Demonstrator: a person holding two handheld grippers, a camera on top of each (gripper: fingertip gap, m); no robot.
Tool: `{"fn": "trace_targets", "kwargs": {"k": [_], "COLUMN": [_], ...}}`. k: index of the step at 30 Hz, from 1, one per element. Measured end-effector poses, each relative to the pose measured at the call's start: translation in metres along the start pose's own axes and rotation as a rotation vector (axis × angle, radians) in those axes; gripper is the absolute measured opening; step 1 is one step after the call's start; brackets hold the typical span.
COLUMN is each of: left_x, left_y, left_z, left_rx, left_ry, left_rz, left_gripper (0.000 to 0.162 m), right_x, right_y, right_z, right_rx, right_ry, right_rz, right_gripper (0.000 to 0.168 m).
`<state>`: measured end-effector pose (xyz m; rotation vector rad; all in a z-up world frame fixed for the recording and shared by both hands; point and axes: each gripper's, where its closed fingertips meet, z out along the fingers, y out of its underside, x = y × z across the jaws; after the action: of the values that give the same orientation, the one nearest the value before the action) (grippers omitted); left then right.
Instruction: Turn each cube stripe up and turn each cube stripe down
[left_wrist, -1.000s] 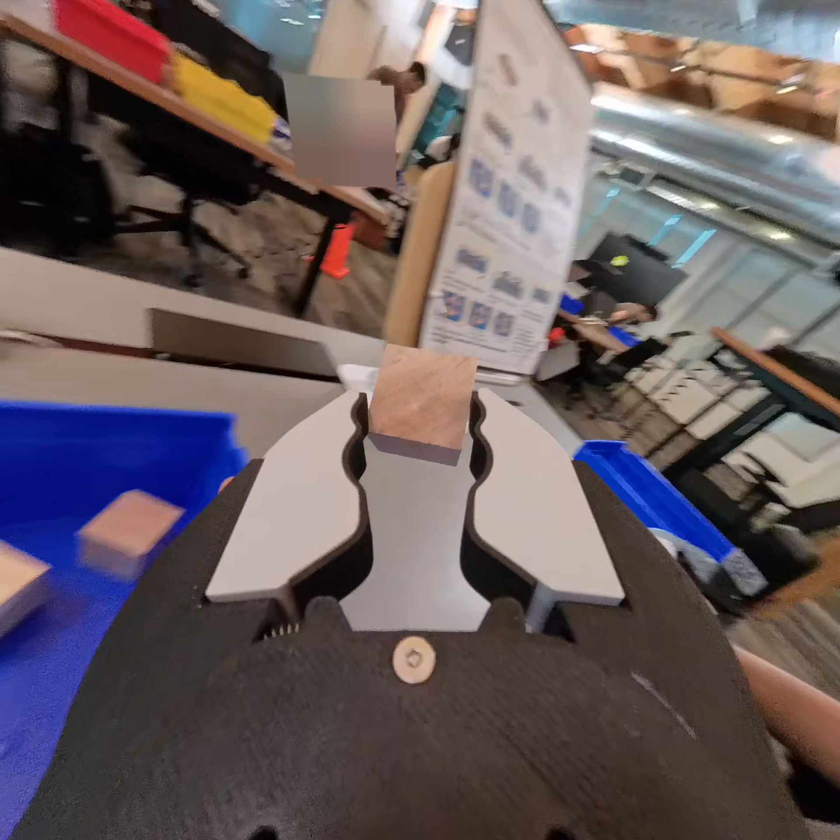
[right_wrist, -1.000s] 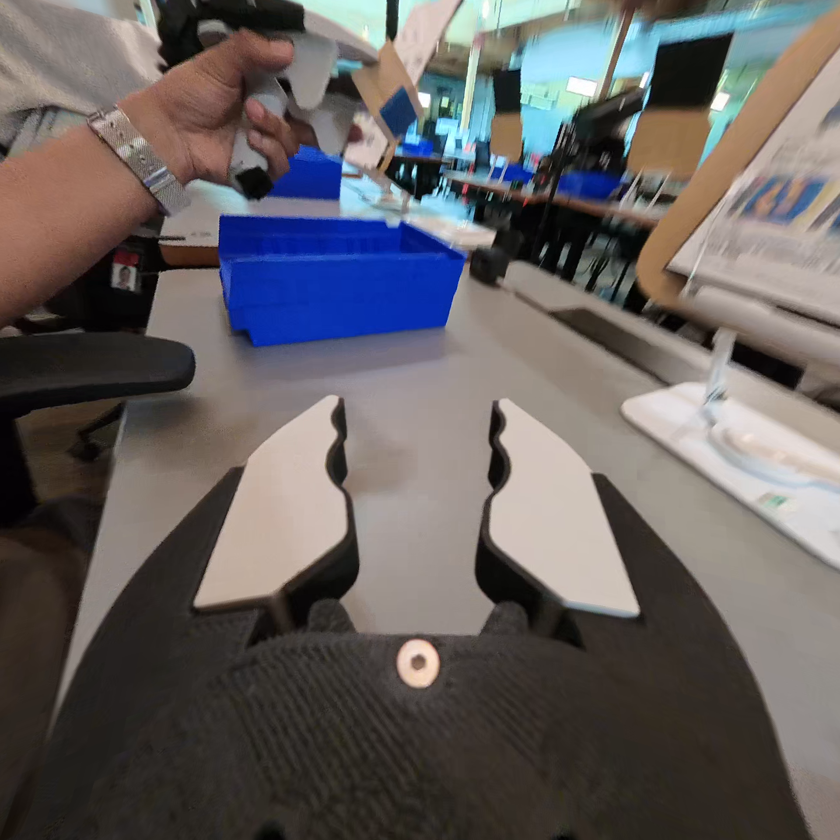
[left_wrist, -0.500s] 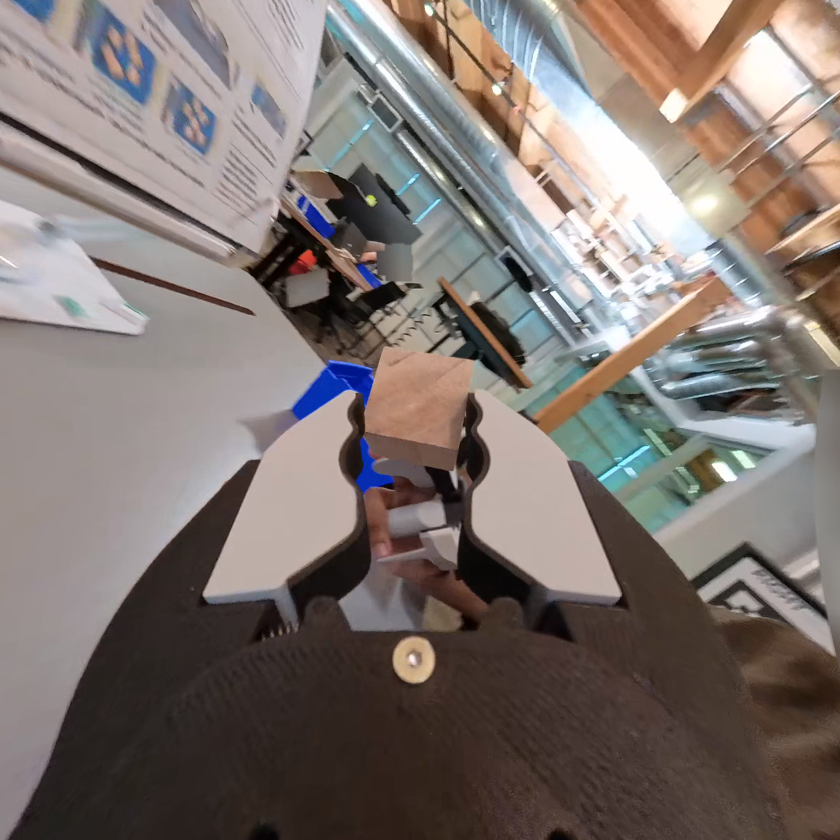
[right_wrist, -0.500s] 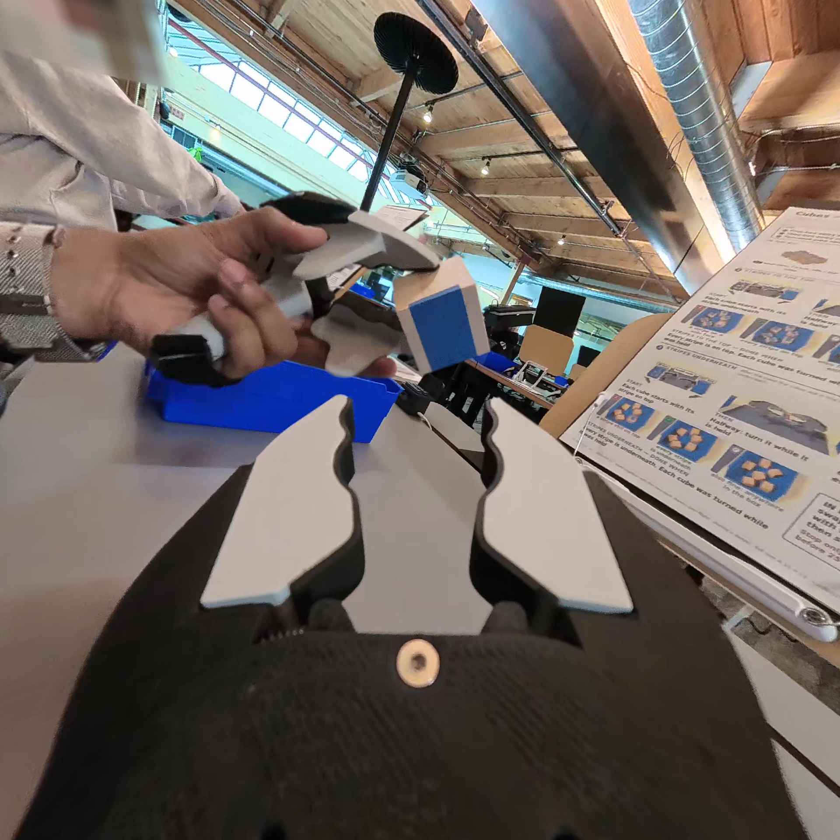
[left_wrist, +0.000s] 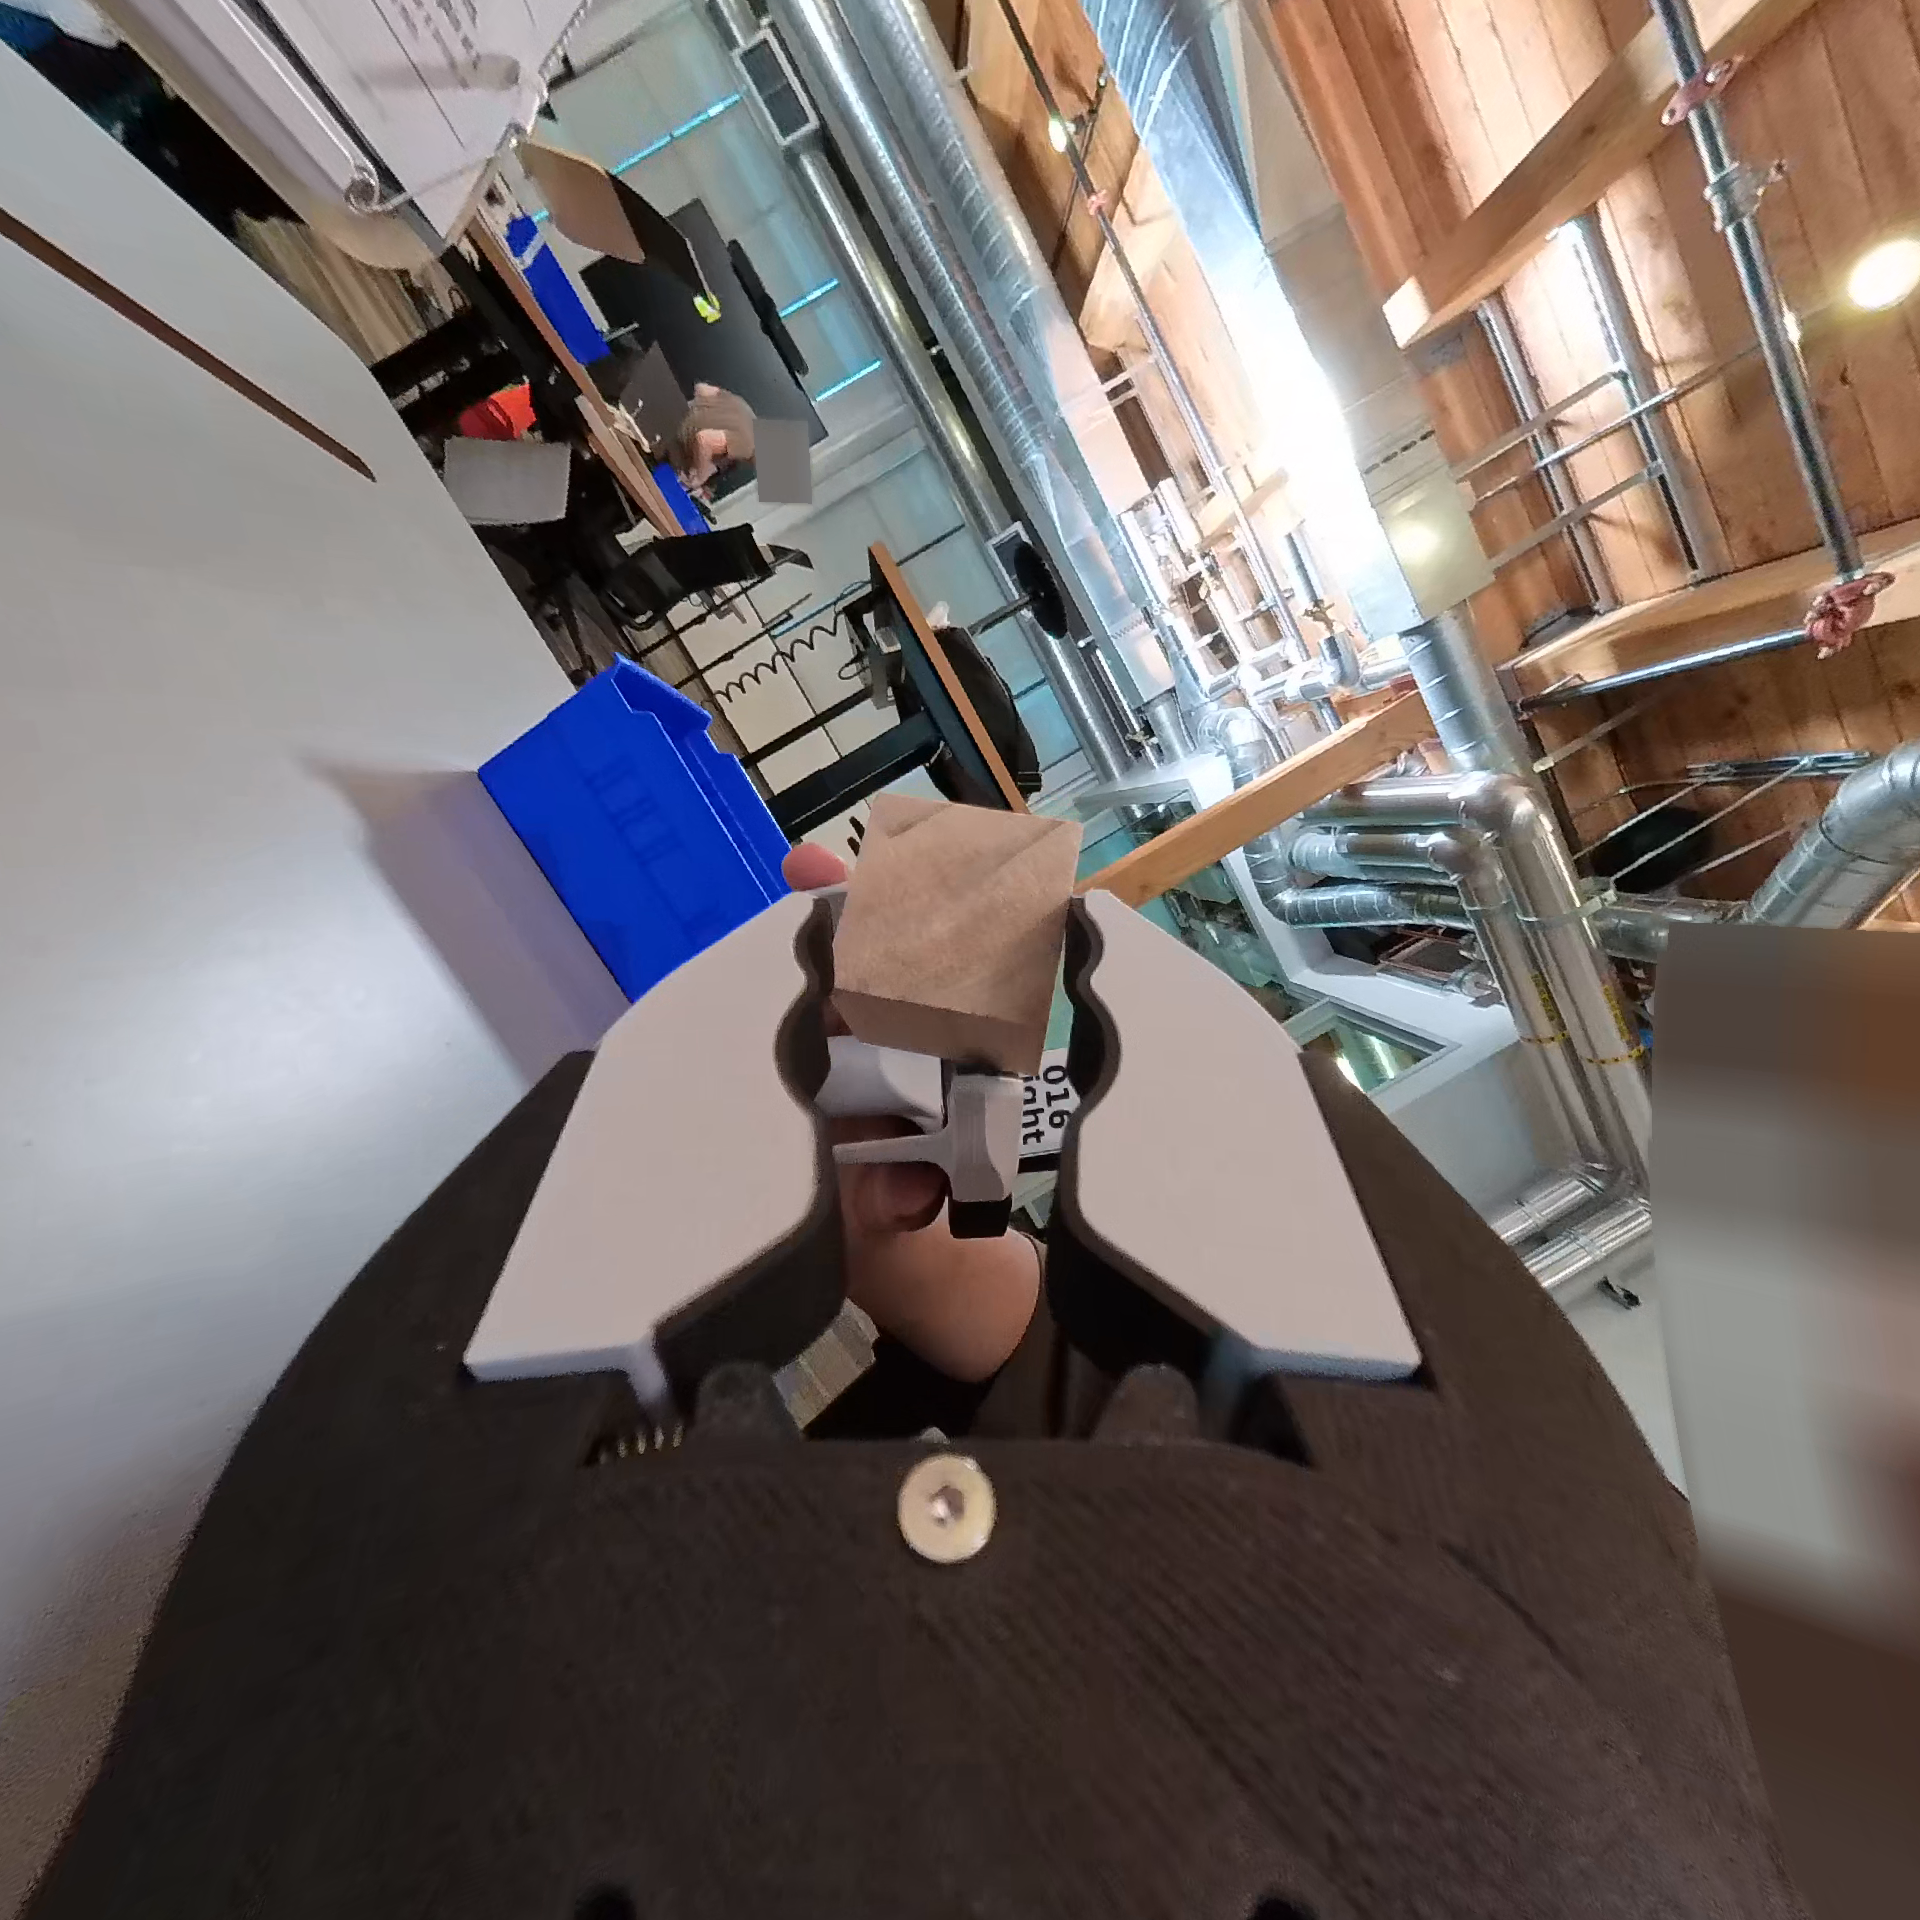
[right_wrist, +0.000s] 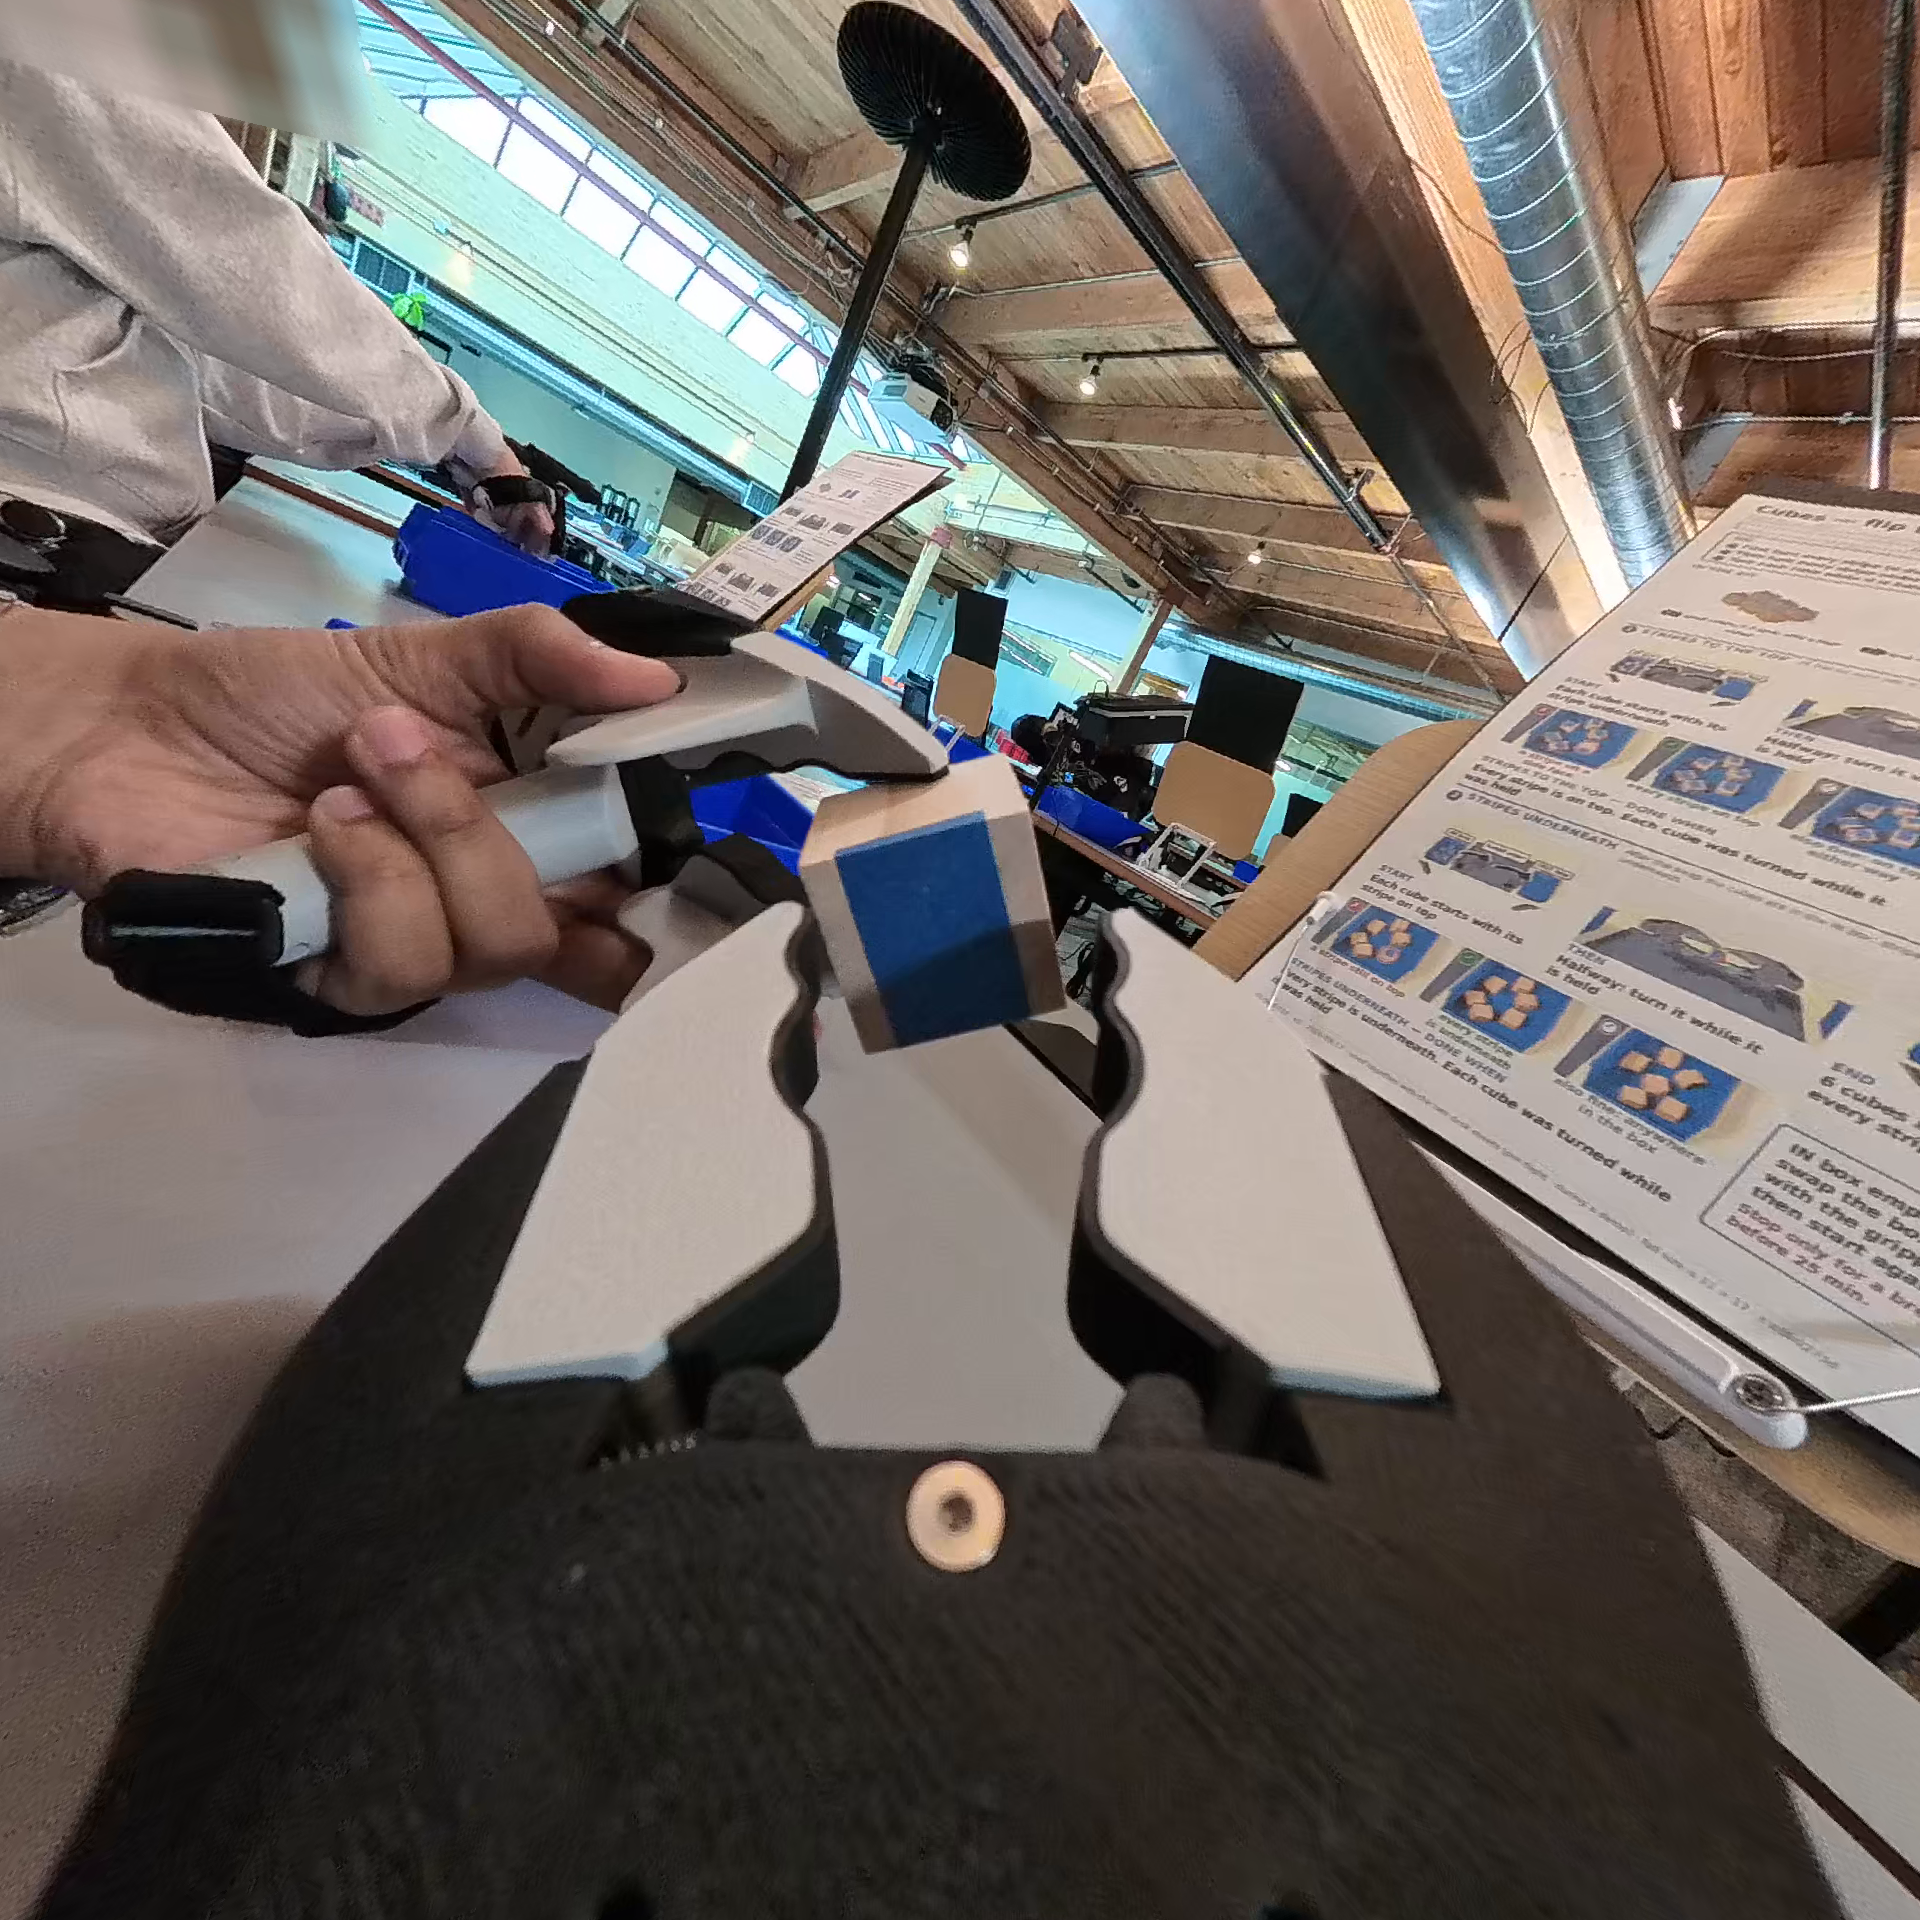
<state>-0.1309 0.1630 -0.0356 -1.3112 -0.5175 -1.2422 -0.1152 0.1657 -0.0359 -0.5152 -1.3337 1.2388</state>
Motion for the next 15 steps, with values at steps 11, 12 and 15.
{"fn": "trace_targets", "kwargs": {"k": [11,12,15], "left_x": [0.000,-0.003,-0.010], "left_y": [0.001,0.001,0.002], "left_z": [-0.002,-0.003,-0.005], "left_rx": [-0.010,-0.013,-0.030], "left_ry": [0.002,-0.017,-0.064], "left_rz": [0.020,0.038,0.079], "left_gripper": [0.046,0.052,0.067], "right_x": [0.000,0.002,0.011], "right_y": [-0.008,-0.009,-0.010], "right_z": [0.001,0.001,0.000], "right_rx": [-0.024,-0.032,-0.073], "right_ry": [-0.040,-0.042,-0.048], "right_rz": [0.007,0.017,0.059], "right_gripper": [0.043,0.043,0.043]}}
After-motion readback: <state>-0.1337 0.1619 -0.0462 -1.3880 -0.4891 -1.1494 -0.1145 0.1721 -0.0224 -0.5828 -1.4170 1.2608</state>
